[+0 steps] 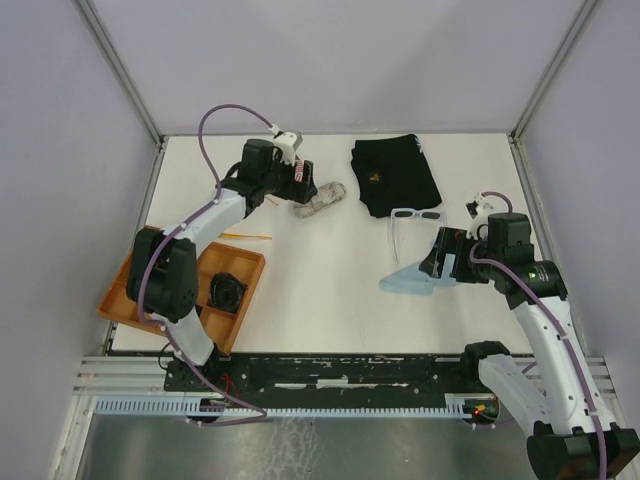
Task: Organize the sunglasses
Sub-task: Pick up the sunglasses case from the center of the board, then open the sunglasses case, then place the sunglasses case at the center of the board.
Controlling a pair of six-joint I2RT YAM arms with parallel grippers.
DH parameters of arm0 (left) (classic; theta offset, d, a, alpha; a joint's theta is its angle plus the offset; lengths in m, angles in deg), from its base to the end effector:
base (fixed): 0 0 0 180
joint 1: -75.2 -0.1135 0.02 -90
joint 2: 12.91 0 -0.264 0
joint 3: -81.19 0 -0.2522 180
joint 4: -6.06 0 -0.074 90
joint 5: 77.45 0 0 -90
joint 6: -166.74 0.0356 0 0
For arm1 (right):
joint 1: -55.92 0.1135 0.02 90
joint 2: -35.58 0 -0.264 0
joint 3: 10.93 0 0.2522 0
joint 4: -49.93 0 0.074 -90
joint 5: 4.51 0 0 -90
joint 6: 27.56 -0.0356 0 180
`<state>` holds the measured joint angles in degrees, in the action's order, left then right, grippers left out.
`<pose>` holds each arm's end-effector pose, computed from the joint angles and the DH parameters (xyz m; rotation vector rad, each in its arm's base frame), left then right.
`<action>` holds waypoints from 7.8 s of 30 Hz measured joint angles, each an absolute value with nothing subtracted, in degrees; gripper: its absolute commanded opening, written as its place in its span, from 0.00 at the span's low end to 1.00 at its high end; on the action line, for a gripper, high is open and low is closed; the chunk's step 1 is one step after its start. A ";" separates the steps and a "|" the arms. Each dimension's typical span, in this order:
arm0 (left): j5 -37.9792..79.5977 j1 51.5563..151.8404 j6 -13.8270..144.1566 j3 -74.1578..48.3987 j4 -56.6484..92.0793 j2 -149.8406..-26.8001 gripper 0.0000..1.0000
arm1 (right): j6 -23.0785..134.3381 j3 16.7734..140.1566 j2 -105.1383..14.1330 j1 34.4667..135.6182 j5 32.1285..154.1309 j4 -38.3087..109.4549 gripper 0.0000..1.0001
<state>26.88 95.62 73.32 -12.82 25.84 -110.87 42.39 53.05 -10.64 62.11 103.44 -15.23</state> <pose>0.3676 -0.1463 0.2656 0.4652 2.0973 -0.5102 0.1485 0.0271 0.3016 0.1442 2.4234 0.5871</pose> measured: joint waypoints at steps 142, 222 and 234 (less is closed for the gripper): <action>33.52 122.53 31.38 -37.85 -18.14 -69.27 0.03 | 5.37 48.33 -13.26 86.37 121.41 72.75 0.99; -11.44 123.34 50.72 -27.66 46.85 -51.46 0.99 | 62.94 72.96 -39.42 107.33 67.45 0.40 0.27; -17.76 123.34 50.68 -32.67 53.14 -45.84 0.99 | 85.62 69.40 -53.48 117.85 48.65 6.15 0.31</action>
<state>-17.76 123.34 50.68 -32.67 53.14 -45.84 85.62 69.40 -53.48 117.85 48.65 6.15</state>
